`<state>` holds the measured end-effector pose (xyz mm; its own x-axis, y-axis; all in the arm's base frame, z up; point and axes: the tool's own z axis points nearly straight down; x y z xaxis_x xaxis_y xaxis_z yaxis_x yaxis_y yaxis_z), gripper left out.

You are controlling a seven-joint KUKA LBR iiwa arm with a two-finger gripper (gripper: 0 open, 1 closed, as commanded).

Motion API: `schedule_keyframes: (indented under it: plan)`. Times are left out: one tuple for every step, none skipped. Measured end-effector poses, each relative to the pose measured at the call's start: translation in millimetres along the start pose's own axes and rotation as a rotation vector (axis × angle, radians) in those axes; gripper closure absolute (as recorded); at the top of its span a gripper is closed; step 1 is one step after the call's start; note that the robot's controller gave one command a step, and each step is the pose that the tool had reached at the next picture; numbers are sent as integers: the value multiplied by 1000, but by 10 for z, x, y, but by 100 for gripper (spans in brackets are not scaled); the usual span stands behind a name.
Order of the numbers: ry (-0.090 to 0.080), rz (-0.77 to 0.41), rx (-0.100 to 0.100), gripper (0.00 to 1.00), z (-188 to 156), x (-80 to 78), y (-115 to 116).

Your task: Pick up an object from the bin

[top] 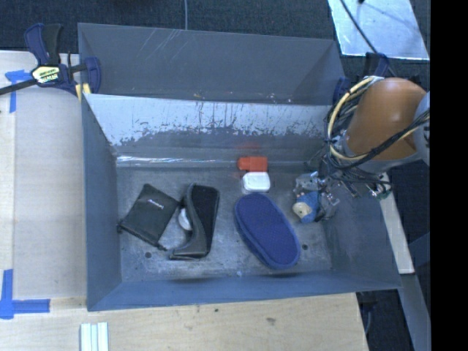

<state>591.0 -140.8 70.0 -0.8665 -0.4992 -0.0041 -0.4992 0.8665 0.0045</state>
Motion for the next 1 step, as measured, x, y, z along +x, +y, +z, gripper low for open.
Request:
schedule_keyframes:
  plan:
    - [-3, 0, 10, 100, -454, -19, -12]
